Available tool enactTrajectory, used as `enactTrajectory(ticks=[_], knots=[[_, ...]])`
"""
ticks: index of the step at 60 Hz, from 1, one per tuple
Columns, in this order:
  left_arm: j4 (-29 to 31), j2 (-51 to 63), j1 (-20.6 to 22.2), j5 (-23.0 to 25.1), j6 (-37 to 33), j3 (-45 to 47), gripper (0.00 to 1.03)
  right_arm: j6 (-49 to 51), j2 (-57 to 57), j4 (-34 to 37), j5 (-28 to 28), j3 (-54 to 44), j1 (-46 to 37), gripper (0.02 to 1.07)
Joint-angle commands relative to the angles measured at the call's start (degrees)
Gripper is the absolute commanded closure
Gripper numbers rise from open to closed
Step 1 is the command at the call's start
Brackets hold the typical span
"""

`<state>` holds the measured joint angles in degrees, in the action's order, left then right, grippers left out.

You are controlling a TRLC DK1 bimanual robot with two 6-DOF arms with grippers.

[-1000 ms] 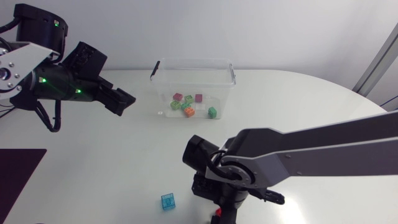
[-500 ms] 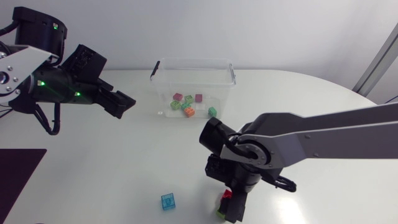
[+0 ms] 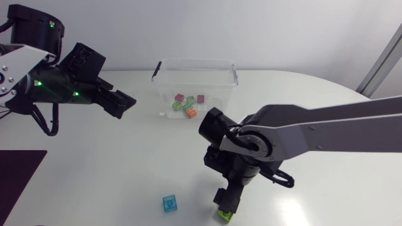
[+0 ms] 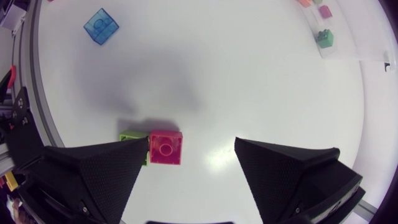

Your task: Place the duplo bricks in the container

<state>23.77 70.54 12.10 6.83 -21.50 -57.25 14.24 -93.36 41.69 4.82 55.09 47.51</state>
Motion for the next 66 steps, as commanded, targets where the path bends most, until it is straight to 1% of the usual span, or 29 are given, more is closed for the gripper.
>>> enactTrajectory(ticks=[1, 12, 18, 31, 41, 50, 55, 61, 66], knots=[[0.4, -0.85, -0.23, 0.38, -1.27, 1.44, 0.05, -1.94, -3.23, -1.0, 0.89, 1.42, -0.13, 0.07], [0.4, -1.37, -0.32, 0.38, -1.44, 1.8, 0.05, -2.29, -7.18, -3.28, 3.71, 1.77, -0.4, 0.07], [0.49, -1.46, -0.41, 0.38, -1.62, 1.88, 0.05, -2.29, -7.27, -3.28, 3.79, 0.1, -0.4, 0.07], [0.31, -1.29, -0.41, 0.64, -1.62, 1.8, 0.04, -1.5, -3.32, -3.11, 3.79, -4.73, -1.54, 0.07], [0.22, -1.2, 0.03, 0.73, -1.27, 1.88, 0.05, -1.5, -2.61, -2.93, 3.71, -4.82, -2.07, 0.07], [0.22, -1.37, 0.03, 0.64, -1.27, 1.97, 0.05, -2.37, -3.93, -3.11, 3.27, -3.32, -0.48, 0.08], [0.31, -1.72, -0.14, 0.64, -1.44, 2.15, 0.05, -2.55, -5.16, -3.11, 3.0, -2.88, 0.48, 0.14], [0.31, -1.9, -0.5, 0.64, -1.71, 2.32, 0.05, -2.73, -5.52, -3.2, 2.04, -3.15, 1.89, 0.24], [0.31, -1.9, -0.5, 0.64, -1.79, 2.59, 0.05, -3.25, -6.04, -3.2, 1.68, -3.23, 3.03, 0.41]])
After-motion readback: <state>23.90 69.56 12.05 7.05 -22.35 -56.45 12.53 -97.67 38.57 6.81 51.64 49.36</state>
